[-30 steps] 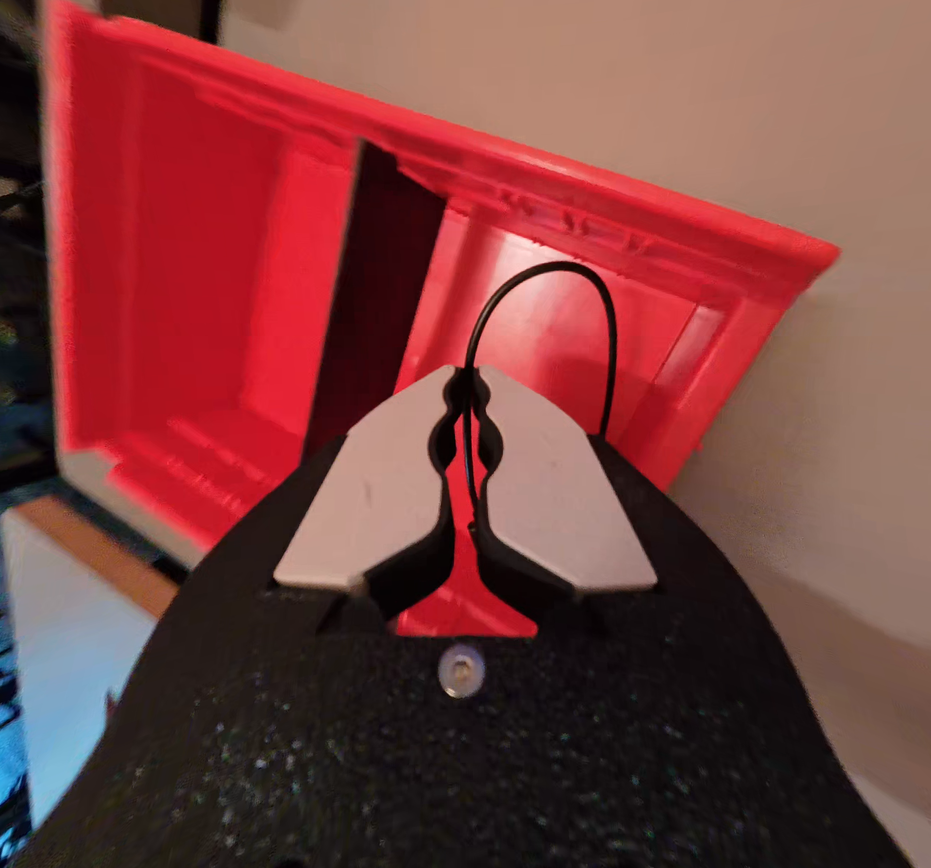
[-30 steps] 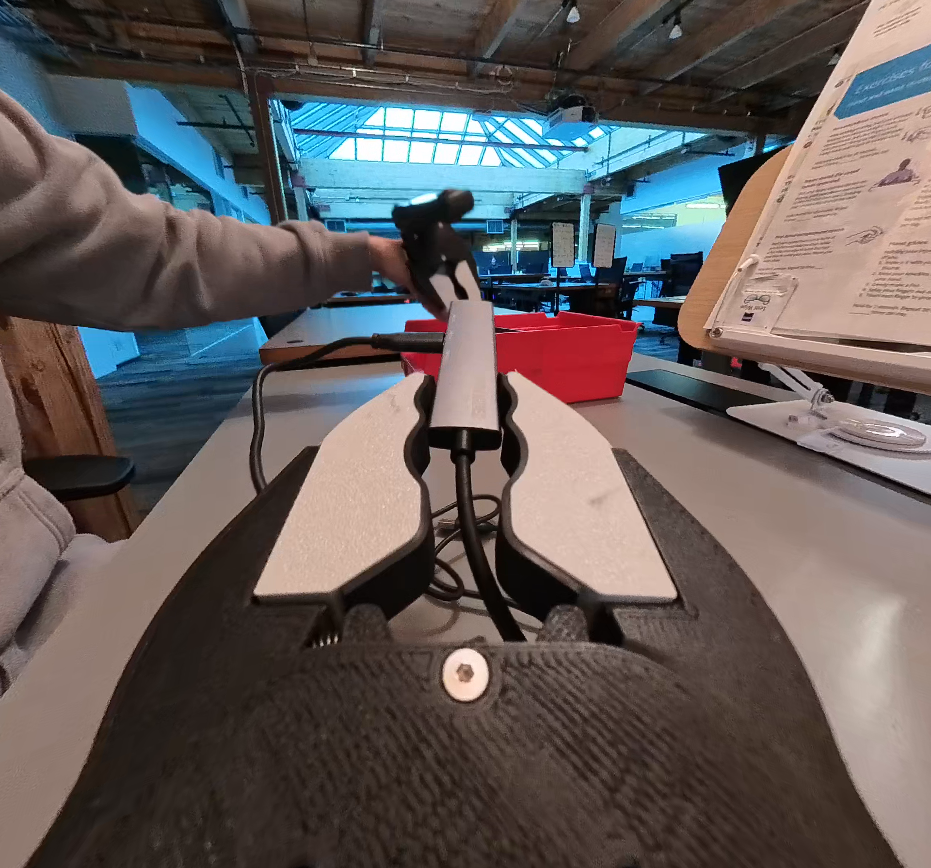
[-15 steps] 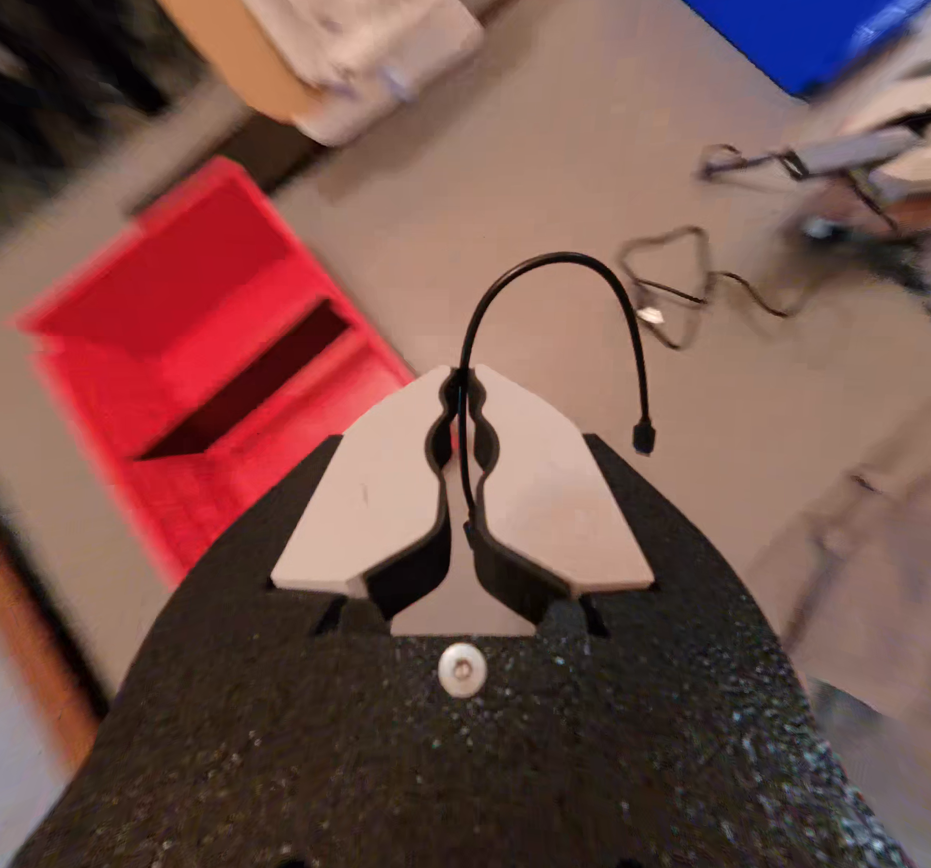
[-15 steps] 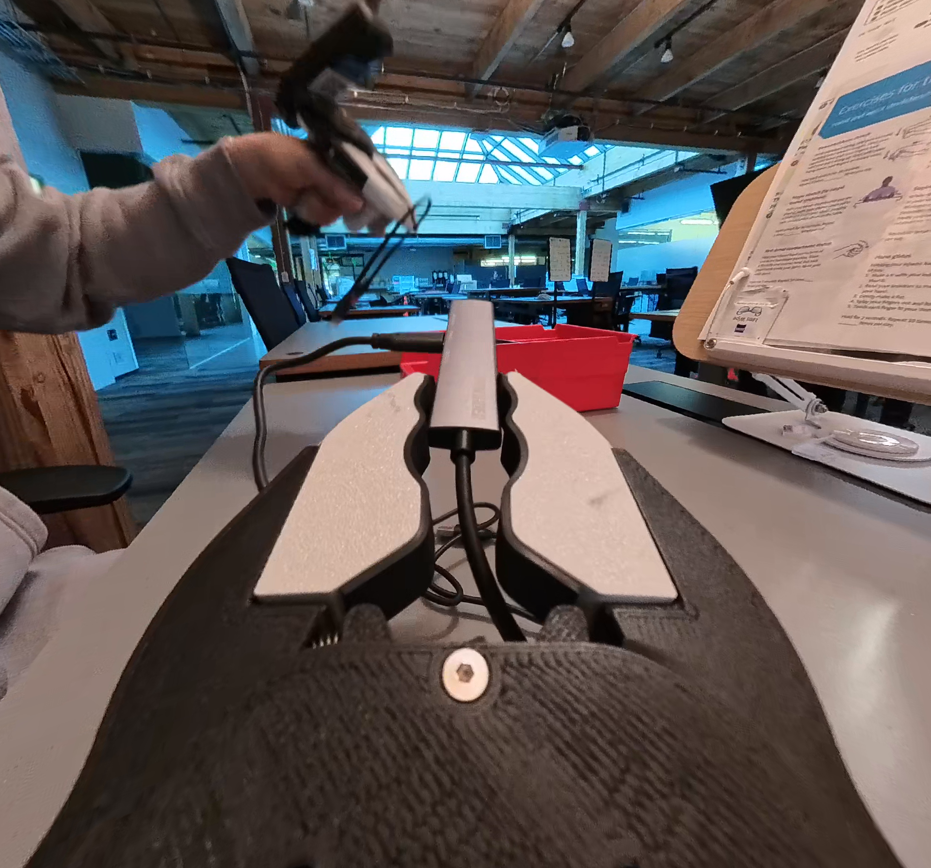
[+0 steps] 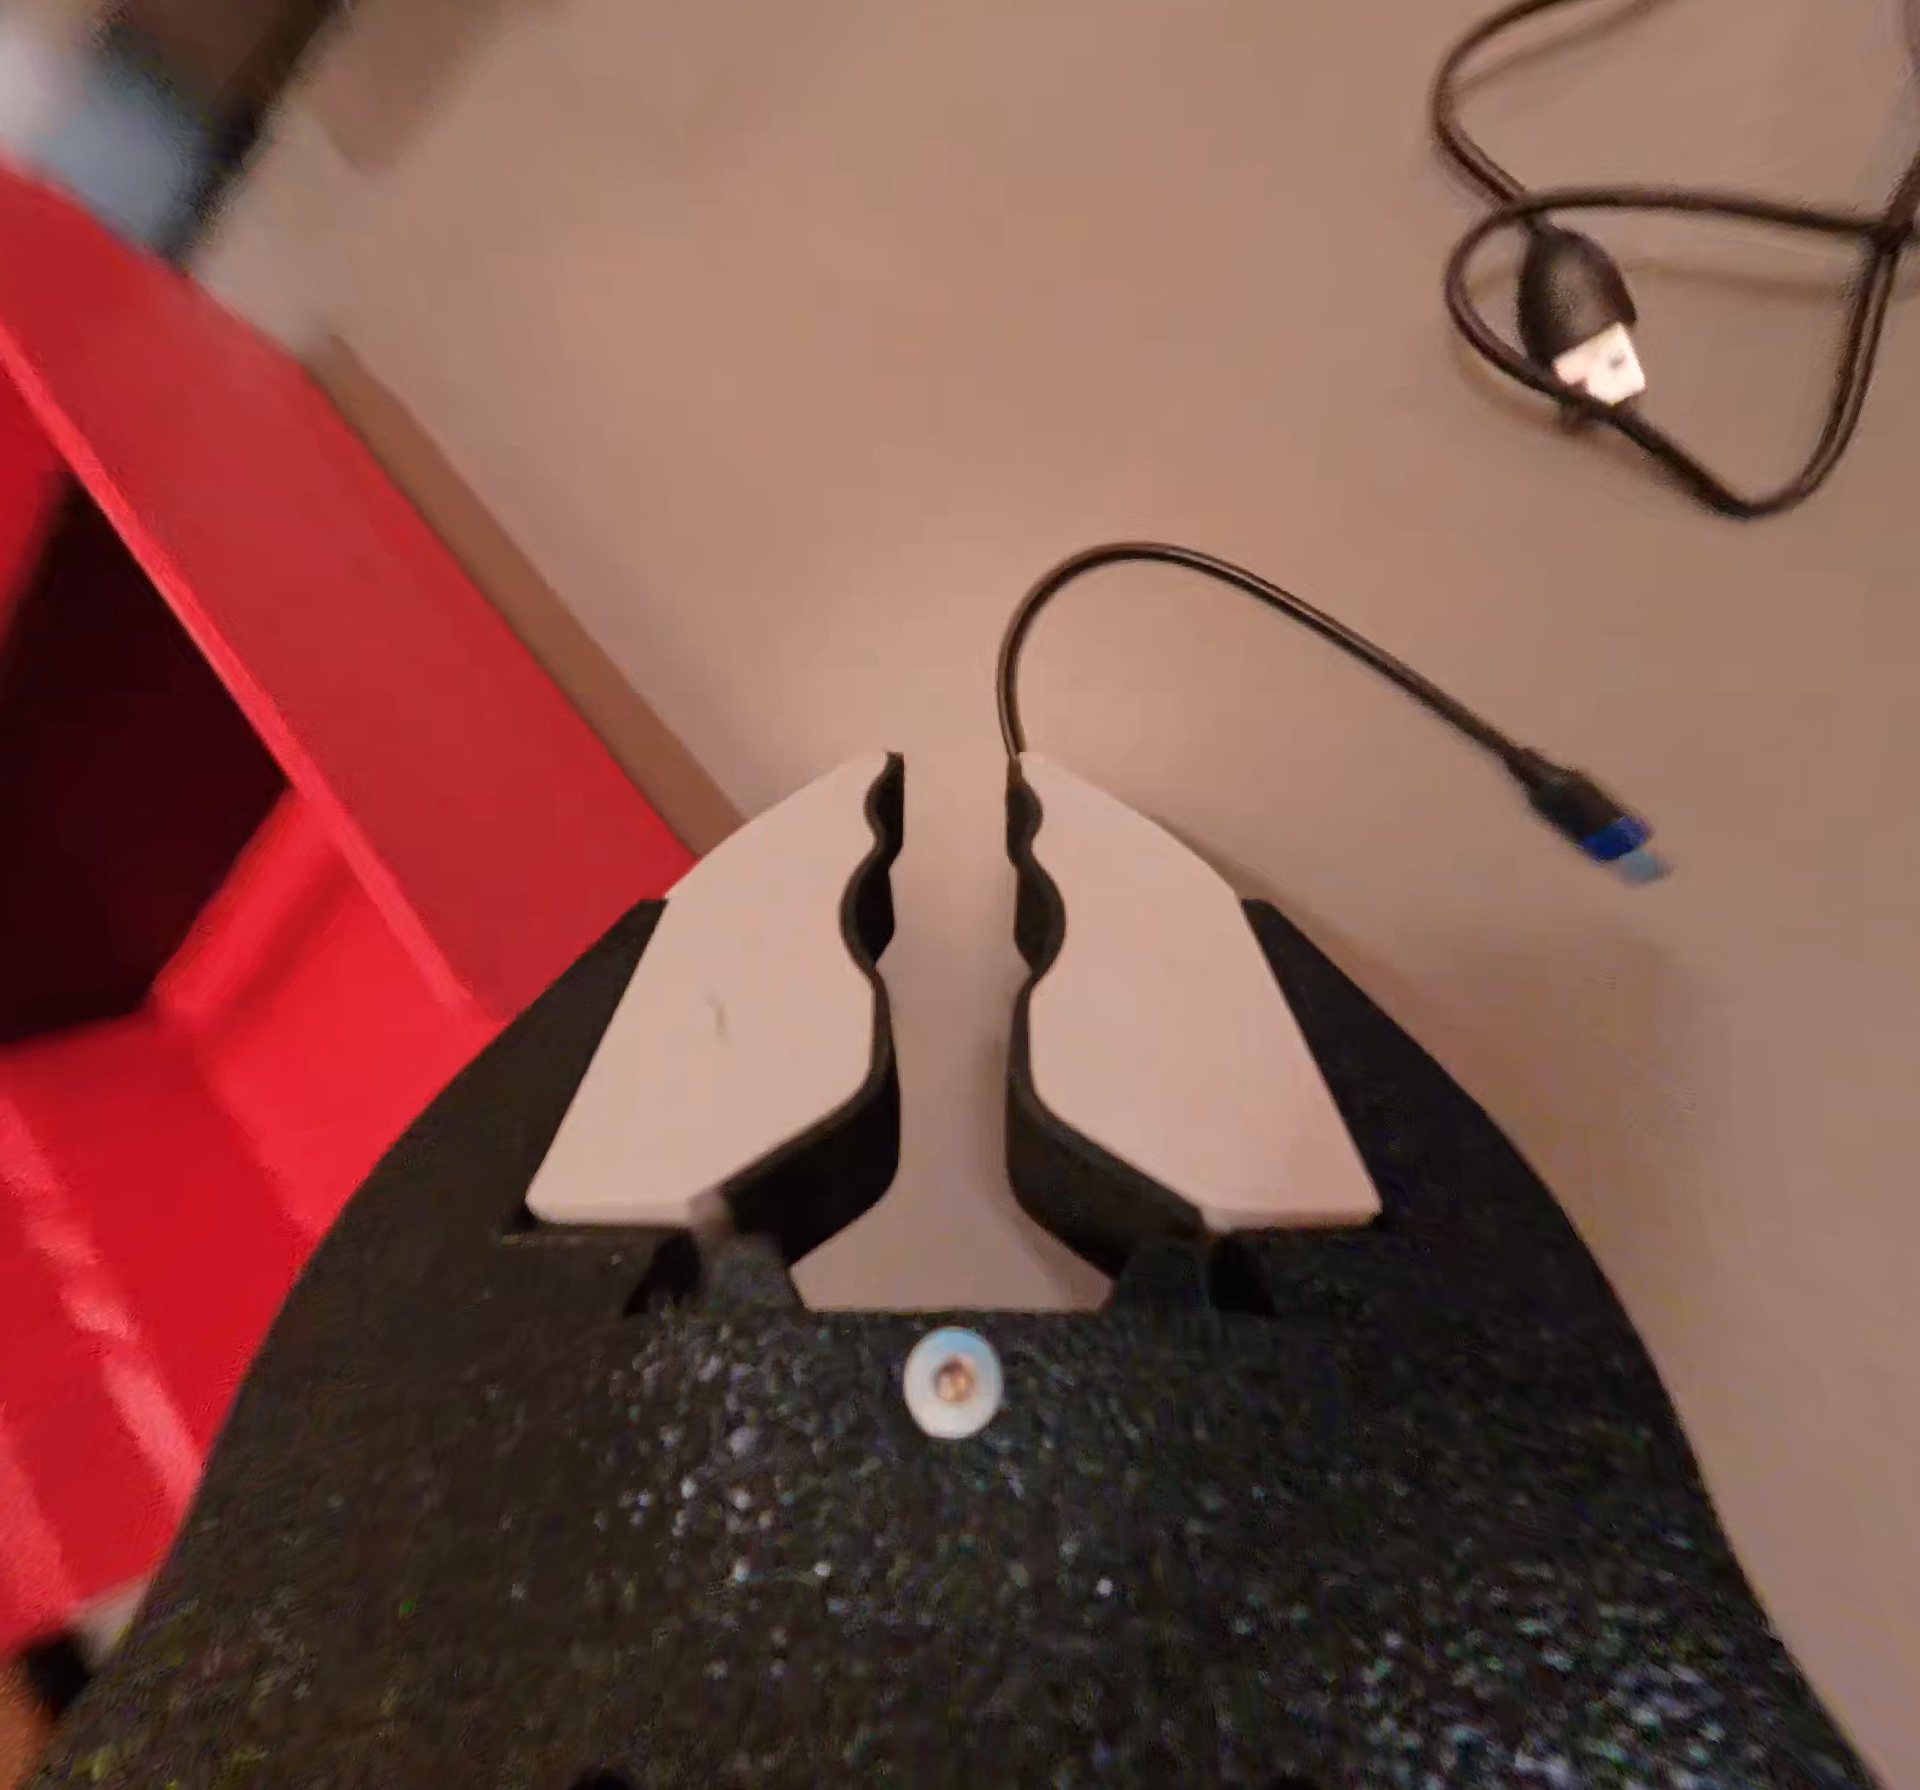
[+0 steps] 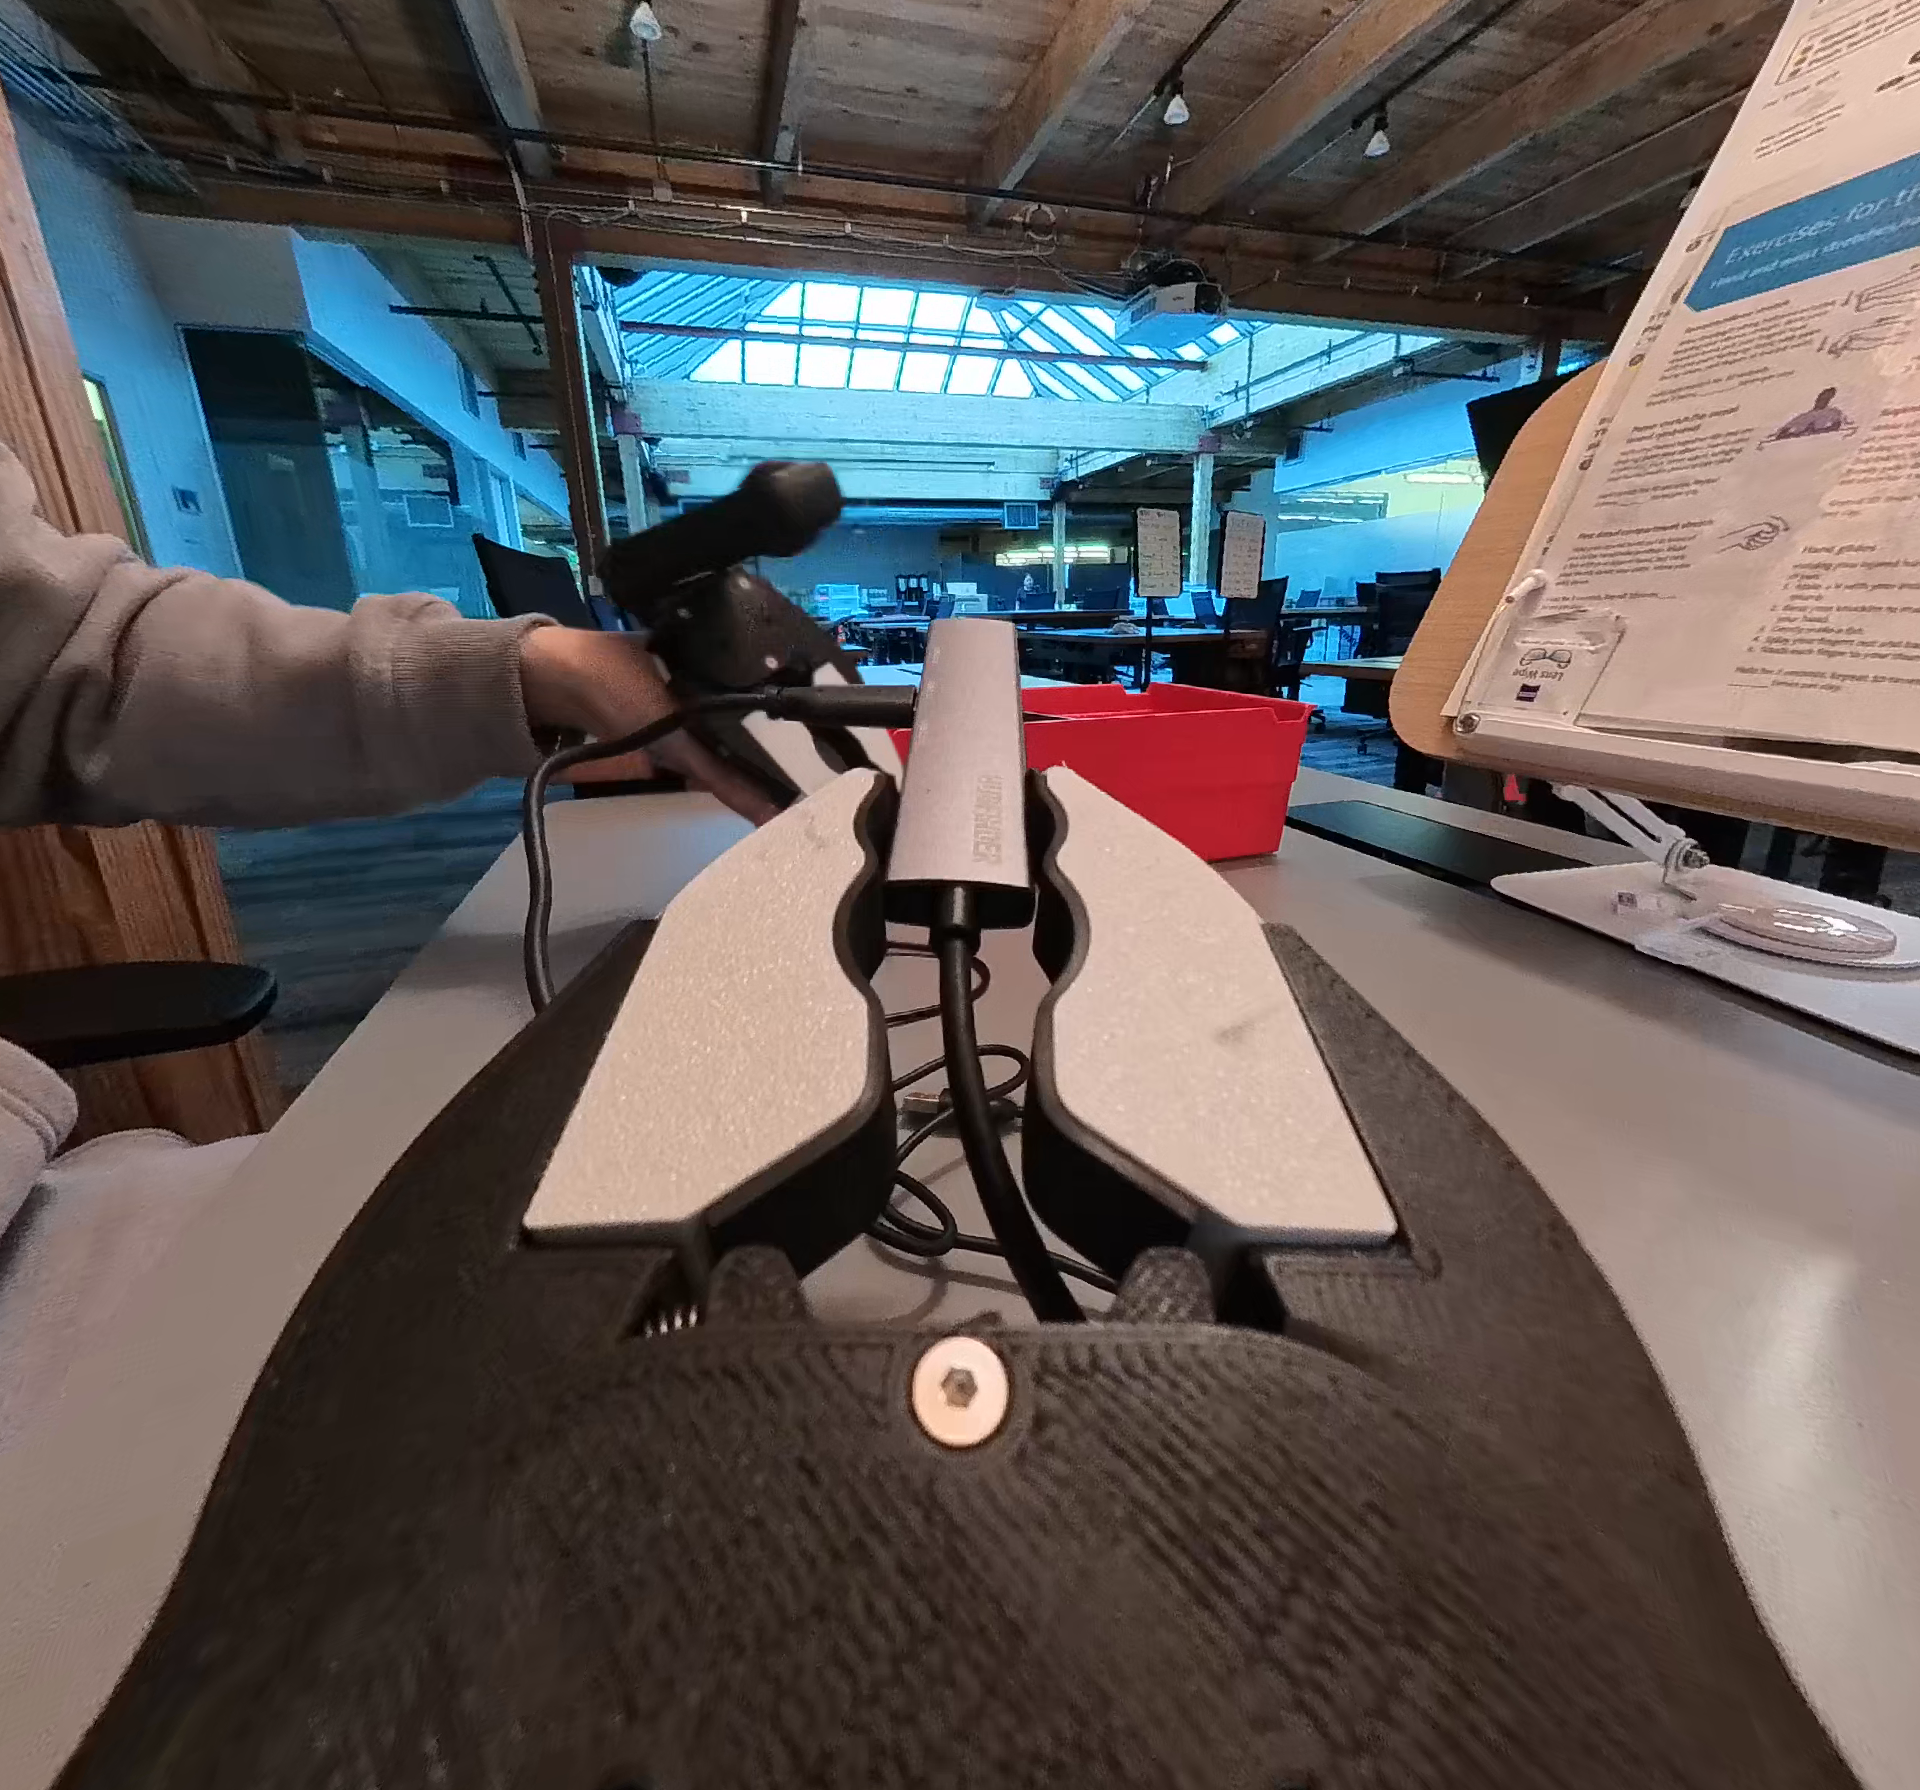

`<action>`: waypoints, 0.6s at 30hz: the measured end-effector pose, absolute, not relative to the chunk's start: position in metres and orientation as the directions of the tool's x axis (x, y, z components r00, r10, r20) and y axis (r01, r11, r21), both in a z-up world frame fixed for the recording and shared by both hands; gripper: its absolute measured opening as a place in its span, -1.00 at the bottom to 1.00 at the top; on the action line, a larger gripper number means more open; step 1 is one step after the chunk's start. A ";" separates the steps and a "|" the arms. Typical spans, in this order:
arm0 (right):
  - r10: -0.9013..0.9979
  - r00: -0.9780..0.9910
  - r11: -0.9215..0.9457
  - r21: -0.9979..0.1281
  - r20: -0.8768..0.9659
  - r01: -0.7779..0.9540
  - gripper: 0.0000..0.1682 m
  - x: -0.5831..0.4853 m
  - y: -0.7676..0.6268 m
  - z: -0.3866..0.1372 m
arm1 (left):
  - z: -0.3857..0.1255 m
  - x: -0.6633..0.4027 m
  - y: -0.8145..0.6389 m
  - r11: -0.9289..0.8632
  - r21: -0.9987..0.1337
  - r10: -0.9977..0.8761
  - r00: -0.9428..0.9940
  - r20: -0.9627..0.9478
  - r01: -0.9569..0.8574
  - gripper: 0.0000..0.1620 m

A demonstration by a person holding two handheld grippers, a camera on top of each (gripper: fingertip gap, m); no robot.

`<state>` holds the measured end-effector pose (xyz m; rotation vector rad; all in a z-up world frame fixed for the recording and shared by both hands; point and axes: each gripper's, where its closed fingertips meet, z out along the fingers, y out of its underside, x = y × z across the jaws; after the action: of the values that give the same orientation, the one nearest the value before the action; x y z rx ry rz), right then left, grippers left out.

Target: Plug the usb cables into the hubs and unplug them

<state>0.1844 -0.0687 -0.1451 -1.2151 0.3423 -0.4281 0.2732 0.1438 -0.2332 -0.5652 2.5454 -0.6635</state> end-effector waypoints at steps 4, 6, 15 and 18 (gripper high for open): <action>-0.486 0.873 0.288 -0.949 -0.029 0.129 -0.71 0.185 -0.069 -0.145 | -0.232 0.214 0.099 0.792 -0.405 0.237 -0.841 -0.486 0.457 -0.69; -0.485 0.874 0.287 -0.949 -0.028 0.129 -0.71 0.184 -0.068 -0.145 | -0.246 0.197 0.092 0.699 -0.264 0.469 -0.704 -0.533 0.665 -0.65; -0.485 0.874 0.293 -0.947 -0.031 0.130 -0.71 0.184 -0.070 -0.145 | -0.282 0.200 0.088 0.476 0.070 0.826 -0.417 -0.379 0.877 -0.71; -0.483 0.875 0.300 -0.946 -0.036 0.126 -0.71 0.184 -0.070 -0.144 | -0.286 0.200 0.084 0.505 0.047 0.825 -0.466 -0.318 0.862 -0.92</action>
<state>0.1844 -0.0704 -0.1443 -1.2041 0.3430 -0.4147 0.2001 0.0838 -0.2862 1.4175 2.4521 -0.1720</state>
